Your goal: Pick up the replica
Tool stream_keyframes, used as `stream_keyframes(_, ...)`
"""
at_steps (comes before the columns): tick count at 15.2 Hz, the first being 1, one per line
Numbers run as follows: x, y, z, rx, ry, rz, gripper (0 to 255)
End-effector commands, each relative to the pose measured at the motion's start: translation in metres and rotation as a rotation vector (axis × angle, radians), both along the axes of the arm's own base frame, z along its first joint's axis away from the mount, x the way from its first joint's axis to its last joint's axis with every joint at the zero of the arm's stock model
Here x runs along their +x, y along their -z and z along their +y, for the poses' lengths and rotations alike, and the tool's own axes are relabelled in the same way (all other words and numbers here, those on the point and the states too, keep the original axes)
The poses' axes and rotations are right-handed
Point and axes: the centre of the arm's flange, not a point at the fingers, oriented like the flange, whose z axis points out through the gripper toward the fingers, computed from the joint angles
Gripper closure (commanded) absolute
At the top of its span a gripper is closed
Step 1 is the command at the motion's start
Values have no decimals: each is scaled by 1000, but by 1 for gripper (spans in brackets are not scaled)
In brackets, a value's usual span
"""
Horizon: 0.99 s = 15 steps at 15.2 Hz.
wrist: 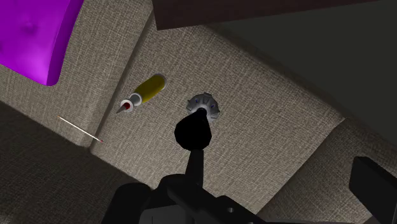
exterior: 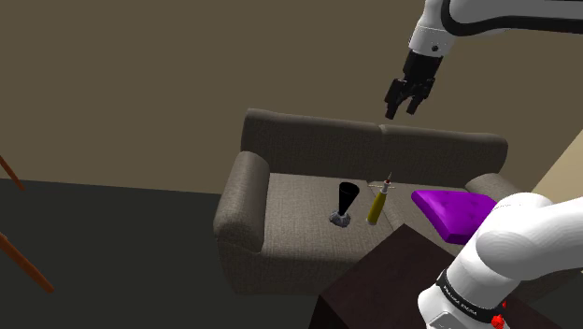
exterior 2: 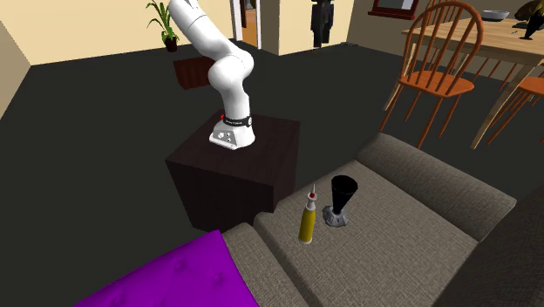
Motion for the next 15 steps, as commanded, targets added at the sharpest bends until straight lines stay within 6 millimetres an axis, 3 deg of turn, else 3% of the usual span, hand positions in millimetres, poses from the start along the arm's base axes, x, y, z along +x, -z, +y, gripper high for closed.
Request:
stream_keyframes(1,0,0,0,0,0,0,0)
stream_keyframes(15,13,139,-126,25,-84,-2,0)
